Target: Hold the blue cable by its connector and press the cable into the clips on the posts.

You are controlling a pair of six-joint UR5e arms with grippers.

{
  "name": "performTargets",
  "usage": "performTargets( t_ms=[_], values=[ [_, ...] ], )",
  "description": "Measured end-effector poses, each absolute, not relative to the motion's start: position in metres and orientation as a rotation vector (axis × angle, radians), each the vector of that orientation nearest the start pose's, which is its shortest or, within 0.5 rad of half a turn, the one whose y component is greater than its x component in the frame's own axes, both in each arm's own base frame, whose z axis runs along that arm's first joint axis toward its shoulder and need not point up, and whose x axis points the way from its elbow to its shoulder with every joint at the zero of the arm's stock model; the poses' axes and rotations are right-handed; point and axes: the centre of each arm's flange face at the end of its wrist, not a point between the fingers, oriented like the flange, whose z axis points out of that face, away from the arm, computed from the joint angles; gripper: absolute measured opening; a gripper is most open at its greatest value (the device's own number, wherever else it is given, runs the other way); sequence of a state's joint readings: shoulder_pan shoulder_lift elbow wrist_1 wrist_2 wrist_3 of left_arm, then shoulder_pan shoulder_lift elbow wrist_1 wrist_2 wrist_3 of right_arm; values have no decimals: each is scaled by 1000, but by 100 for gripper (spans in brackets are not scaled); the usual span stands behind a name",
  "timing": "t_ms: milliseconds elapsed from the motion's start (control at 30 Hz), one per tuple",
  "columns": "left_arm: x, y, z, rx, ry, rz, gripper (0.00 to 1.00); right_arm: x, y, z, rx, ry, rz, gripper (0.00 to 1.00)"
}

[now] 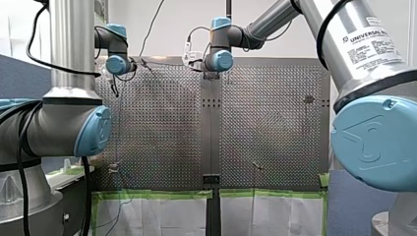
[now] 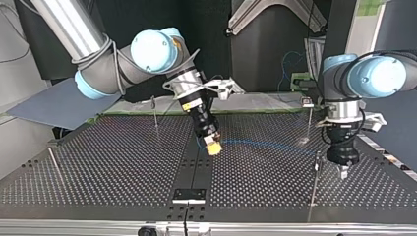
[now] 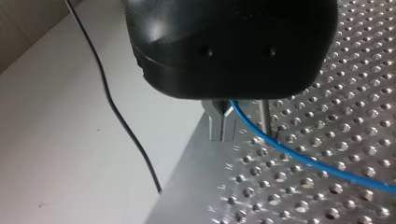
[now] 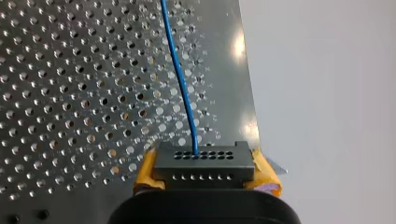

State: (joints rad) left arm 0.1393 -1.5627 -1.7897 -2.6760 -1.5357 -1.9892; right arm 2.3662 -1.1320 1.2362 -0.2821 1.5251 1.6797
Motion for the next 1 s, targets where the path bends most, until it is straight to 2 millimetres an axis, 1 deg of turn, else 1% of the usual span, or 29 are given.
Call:
performTargets(
  t_ms=[167, 333, 567, 767, 867, 1000],
  values=[
    [528, -62, 426, -339, 1280, -278, 0, 581, -391, 429, -2184, 977, -2733, 0],
    [536, -56, 433, -346, 1239, -309, 0, 577, -402, 436, -2173, 983, -2757, 0],
    [542, -47, 446, -348, 1209, -328, 0, 574, -417, 441, -2161, 972, -2780, 0],
    [548, -46, 457, -339, 1191, -351, 0, 581, -432, 434, -2162, 966, -2774, 0],
    [555, -47, 454, -335, 1208, -363, 0, 587, -440, 431, -2153, 961, -2772, 0],
    [565, -49, 444, -330, 1243, -363, 0, 594, -447, 431, -2130, 952, -2779, 0]
  ],
)
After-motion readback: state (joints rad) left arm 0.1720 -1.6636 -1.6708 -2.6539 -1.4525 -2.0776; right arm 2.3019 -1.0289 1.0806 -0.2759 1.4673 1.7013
